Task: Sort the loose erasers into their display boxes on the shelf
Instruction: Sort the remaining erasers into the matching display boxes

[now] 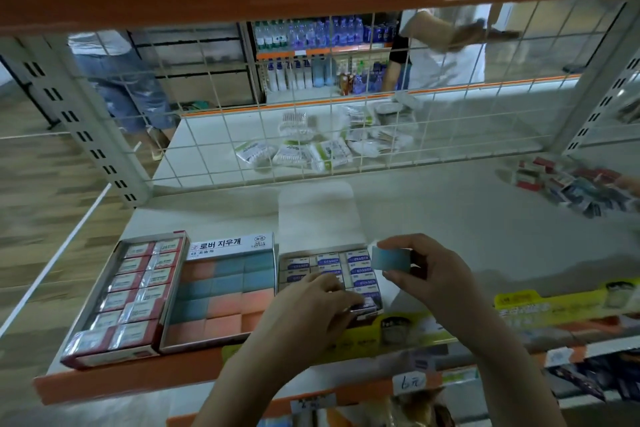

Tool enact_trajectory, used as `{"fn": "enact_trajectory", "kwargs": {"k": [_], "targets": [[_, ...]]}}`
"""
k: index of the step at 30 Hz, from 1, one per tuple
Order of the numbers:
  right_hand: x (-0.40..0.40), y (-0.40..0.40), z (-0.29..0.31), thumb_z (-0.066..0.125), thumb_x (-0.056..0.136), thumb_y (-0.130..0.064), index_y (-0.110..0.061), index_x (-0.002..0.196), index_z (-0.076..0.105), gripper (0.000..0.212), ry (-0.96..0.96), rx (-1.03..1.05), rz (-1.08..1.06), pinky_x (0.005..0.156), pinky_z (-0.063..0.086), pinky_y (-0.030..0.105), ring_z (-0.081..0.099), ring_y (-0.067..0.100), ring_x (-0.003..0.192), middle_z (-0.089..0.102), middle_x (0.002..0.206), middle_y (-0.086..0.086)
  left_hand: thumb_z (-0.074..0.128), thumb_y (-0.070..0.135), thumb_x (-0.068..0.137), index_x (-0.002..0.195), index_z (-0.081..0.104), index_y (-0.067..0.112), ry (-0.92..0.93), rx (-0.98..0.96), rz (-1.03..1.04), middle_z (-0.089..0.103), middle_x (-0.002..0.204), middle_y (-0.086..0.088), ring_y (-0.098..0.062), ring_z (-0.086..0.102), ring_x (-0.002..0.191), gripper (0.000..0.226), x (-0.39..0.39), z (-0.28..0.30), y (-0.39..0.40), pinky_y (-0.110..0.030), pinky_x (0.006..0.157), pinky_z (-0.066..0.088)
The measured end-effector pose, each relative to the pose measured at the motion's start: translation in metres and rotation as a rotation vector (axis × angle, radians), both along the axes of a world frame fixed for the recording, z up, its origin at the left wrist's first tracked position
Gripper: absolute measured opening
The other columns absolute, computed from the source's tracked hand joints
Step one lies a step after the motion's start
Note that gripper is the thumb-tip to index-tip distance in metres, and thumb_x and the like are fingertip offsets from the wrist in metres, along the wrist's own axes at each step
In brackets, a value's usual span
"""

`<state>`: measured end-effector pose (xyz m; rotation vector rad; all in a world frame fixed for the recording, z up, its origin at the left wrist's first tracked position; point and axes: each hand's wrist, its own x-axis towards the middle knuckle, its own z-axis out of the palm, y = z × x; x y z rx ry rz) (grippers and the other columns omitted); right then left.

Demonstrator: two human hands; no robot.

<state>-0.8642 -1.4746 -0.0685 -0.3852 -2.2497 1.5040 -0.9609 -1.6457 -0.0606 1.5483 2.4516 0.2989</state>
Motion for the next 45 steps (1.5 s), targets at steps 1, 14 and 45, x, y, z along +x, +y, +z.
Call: {"fn": "enact_trajectory", "kwargs": {"k": [1,14,45], "targets": [[0.001,0.0,0.0,0.071,0.075,0.001,-0.032,0.092,0.061,0.039,0.001,-0.005,0.001,0.073,0.05,0.011,0.063,0.002,0.093,0.063,0.104,-0.008,0.035,0.036,0.1,0.138,0.037,0.042,-0.01,-0.014,-0.007,0.042,0.136,0.012,-0.008,0.037,0.125,0.039,0.0,0.001,-0.002,-0.023,0.097,0.038],[0.009,0.005,0.003,0.07,0.077,0.002,-0.032,0.092,0.061,0.039,-0.016,-0.046,0.015,0.072,0.05,0.012,0.063,0.001,0.09,0.063,0.102,-0.005,0.046,0.031,0.097,0.133,0.048,0.038,-0.046,-0.056,-0.114,0.05,0.132,0.016,-0.005,0.042,0.122,0.037,-0.016,0.006,0.001,-0.023,0.102,0.037],[-0.003,0.002,0.005,0.069,0.078,-0.003,-0.033,0.094,0.061,0.034,-0.089,-0.01,0.06,0.07,0.053,0.016,0.064,0.002,0.091,0.064,0.102,-0.008,0.046,0.027,0.098,0.133,0.048,0.032,0.127,0.044,-0.188,0.047,0.137,0.011,-0.011,0.037,0.125,0.035,-0.014,0.003,0.012,-0.025,0.1,0.033]]}}
